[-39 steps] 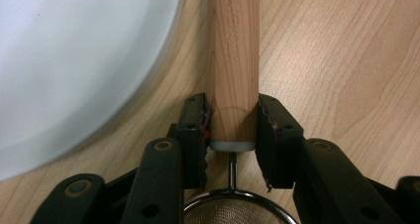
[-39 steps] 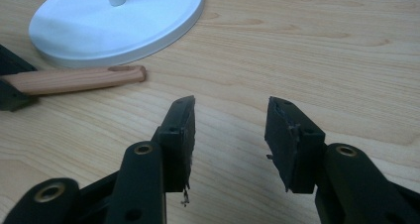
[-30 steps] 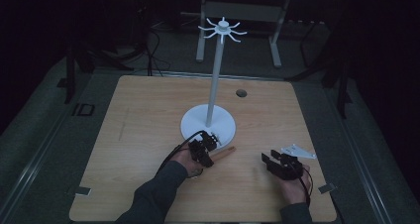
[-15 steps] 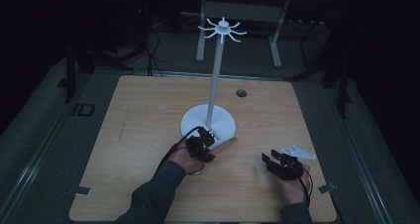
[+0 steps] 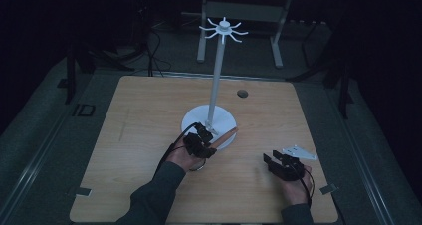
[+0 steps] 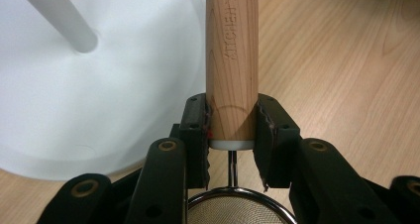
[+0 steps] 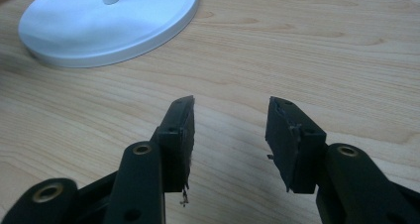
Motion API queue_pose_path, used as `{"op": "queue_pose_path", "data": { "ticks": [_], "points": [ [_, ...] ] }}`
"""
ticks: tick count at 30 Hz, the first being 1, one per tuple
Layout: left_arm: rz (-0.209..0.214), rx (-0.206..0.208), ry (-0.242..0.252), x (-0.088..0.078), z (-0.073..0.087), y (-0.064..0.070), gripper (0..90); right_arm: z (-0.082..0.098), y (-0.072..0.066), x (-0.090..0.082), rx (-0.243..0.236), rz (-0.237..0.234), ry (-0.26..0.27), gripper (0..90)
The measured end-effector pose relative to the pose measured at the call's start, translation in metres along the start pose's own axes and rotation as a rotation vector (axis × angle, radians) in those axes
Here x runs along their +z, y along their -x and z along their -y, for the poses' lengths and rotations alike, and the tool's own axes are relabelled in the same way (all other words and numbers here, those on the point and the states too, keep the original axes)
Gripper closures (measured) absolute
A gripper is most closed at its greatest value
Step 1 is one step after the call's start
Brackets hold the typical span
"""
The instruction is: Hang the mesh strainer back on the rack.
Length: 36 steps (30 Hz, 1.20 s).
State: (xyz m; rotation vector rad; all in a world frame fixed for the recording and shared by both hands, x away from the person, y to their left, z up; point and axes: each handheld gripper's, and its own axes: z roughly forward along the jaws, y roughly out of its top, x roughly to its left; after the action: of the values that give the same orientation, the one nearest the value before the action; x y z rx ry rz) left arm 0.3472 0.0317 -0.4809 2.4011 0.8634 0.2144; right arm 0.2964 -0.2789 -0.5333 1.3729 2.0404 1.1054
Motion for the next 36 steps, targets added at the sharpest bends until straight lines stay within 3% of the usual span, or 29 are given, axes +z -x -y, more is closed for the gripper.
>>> {"op": "queue_pose_path", "data": {
  "ticks": [9, 18, 36],
  "points": [
    [-0.029, -0.041, 0.084, -0.011, -0.001, -0.001, 69.2, 0.0, 0.0, 0.0, -0.002, 0.003, 0.002, 53.6],
    [-0.057, -0.06, 0.134, -0.022, -0.002, -0.001, 69.2, 0.001, 0.0, 0.001, 0.0, 0.006, 0.002, 53.6],
    [-0.105, -0.114, 0.294, -0.053, -0.014, 0.005, 69.2, 0.002, 0.001, 0.001, 0.006, 0.011, 0.002, 53.4]
  ]
}}
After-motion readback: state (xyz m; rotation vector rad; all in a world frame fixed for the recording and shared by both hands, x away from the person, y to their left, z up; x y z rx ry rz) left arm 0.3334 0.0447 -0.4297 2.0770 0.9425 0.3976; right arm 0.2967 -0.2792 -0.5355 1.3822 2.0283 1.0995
